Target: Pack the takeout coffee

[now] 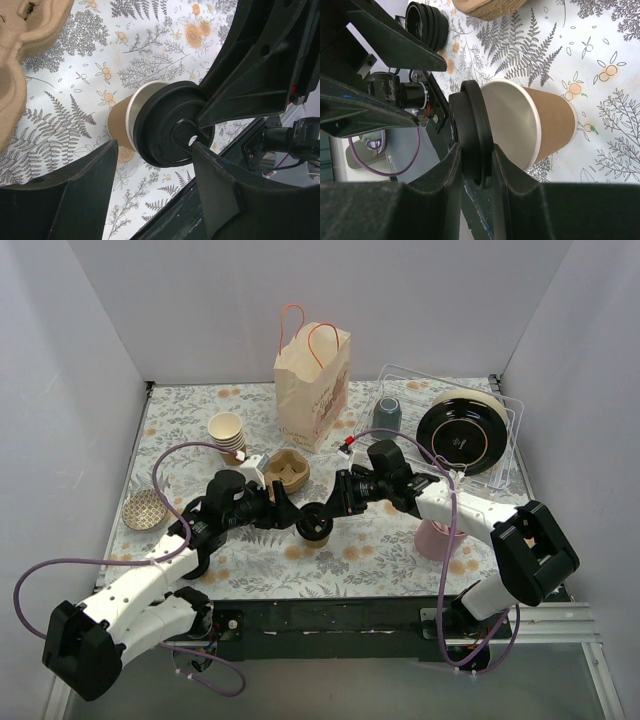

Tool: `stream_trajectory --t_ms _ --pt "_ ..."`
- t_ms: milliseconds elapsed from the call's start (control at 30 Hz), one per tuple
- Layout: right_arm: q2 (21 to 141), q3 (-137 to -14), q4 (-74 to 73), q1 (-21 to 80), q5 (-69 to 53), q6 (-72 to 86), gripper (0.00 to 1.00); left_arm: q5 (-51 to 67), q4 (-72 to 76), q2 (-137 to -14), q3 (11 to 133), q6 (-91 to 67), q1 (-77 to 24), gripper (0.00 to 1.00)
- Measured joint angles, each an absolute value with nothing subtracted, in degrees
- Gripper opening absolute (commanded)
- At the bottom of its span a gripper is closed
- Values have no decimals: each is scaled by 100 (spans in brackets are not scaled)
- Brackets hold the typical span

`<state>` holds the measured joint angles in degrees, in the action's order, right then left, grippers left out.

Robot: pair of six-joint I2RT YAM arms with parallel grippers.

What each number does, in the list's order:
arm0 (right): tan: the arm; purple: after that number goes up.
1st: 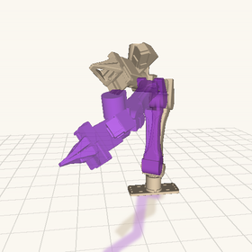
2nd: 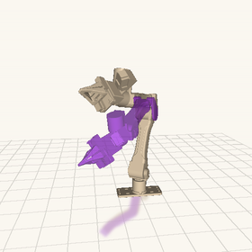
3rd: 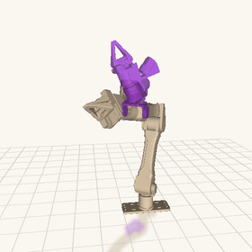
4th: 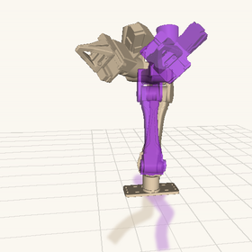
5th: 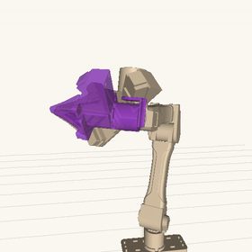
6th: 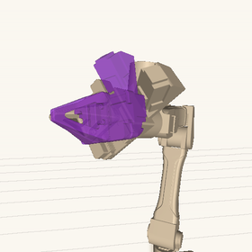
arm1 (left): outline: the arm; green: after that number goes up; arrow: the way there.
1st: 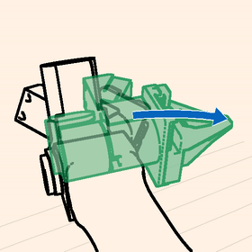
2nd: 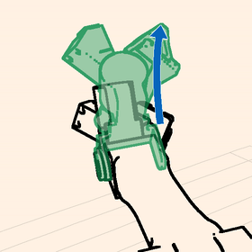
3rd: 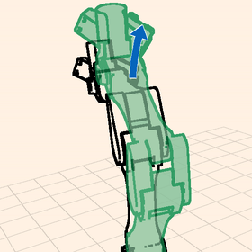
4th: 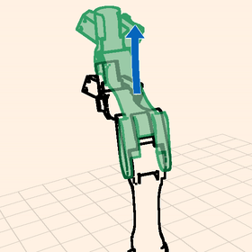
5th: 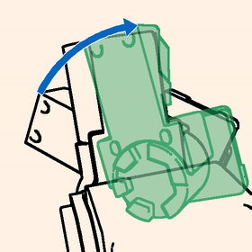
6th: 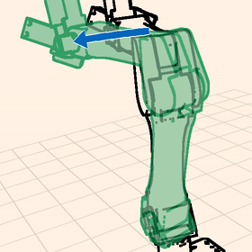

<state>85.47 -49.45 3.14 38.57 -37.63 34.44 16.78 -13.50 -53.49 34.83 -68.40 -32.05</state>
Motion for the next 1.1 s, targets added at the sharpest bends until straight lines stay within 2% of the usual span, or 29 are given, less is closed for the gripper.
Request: stream_trajectory --t_ms 300,767,1100 --pt "8683 -5026 314 3787 -3815 3459 28 1682 -1354 -5710 3483 -6845 -3205 54" --pt "8794 -5096 287 3660 -3940 3535 47 1678 -1354 -5929 3483 -6842 -3205 53" --pt "8814 -5205 128 3424 -3938 3430 52 1678 -1356 -6099 3483 -6838 -3205 54"
